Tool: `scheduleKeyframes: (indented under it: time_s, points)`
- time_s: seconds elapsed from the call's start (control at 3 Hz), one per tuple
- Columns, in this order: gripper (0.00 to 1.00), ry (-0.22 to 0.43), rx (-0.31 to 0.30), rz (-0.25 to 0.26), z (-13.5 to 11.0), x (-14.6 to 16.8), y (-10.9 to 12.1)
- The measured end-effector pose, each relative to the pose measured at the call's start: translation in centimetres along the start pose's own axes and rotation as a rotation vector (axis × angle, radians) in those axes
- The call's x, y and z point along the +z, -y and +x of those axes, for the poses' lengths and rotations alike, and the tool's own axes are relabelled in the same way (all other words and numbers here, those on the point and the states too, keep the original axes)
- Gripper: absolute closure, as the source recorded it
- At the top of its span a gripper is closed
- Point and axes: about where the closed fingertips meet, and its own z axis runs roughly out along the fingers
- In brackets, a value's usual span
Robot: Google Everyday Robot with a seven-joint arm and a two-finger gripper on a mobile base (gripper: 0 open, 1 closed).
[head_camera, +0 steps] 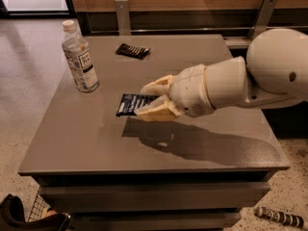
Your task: Move rxbar blueberry near rxbar chocolate
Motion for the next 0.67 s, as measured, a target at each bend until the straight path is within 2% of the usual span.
scheduleKeyframes:
  time_s: [0.33, 0.67]
  points:
    - [1.00, -0.107, 0.020, 0.005, -1.1, -1.1, 7.4]
    - [1.00, -0.142, 0.081, 0.056, -2.6, -1.9, 15.2]
